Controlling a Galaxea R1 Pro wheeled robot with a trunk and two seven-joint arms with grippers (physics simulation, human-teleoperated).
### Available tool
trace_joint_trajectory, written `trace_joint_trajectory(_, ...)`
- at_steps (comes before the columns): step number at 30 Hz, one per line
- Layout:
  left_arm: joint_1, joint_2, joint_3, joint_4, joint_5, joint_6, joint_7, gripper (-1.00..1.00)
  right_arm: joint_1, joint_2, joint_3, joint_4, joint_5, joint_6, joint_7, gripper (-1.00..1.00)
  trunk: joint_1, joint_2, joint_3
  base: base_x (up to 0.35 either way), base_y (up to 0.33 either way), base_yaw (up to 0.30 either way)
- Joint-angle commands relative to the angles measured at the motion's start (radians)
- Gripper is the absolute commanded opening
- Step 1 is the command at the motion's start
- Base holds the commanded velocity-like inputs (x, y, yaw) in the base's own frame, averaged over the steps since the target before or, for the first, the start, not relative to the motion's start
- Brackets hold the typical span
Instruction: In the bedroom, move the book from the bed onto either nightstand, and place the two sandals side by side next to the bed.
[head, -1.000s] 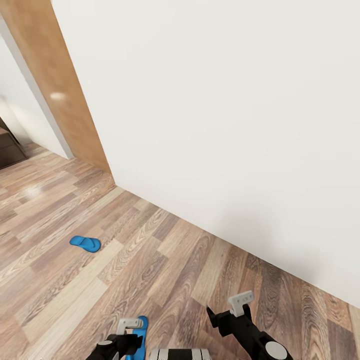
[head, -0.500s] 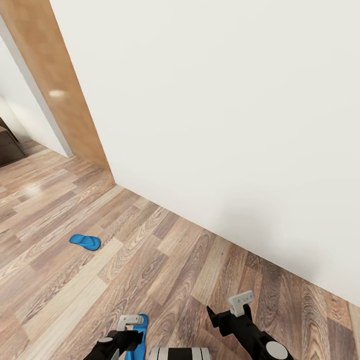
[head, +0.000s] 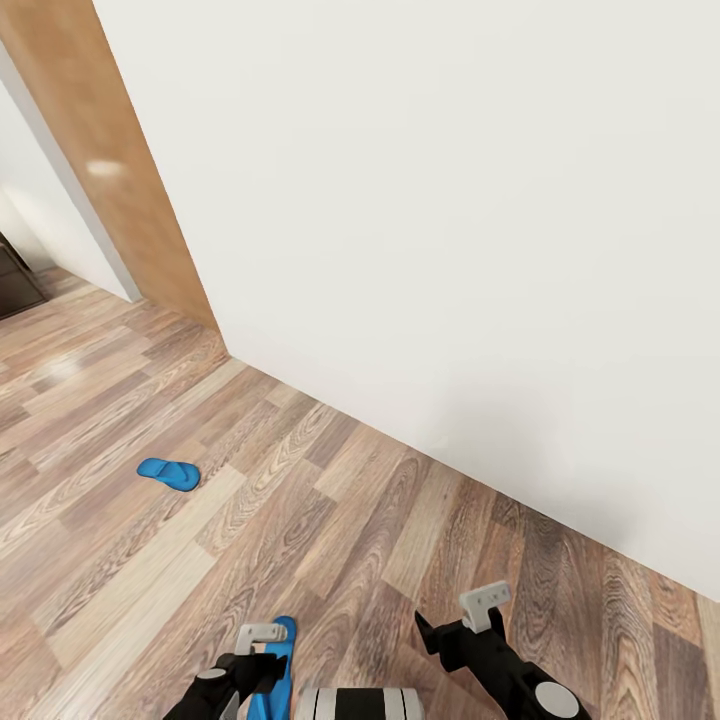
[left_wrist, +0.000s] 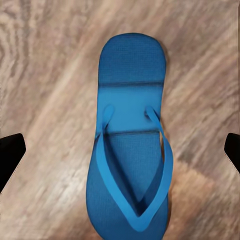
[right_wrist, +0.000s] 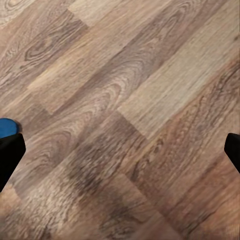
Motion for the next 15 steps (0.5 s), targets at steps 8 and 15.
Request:
trace_joint_trajectory(8,0.000,0.000,0.000,-0.018,0.000,0.006,0.000,1.00,0.000,-0.001,-0.014,-0.002,0.000,0.003,0.017,1.00,0.000,0.000,-0.001,0.000,0.000,0.000)
trace_joint_trajectory(15,-0.001,0.000,0.000,-0.022,0.000,0.002,-0.001,1.00,0.001,-0.002,-0.021,-0.002,0.000,0.002,0.022,1.00,0.002,-0.001,-0.016,0.000,0.000,0.000)
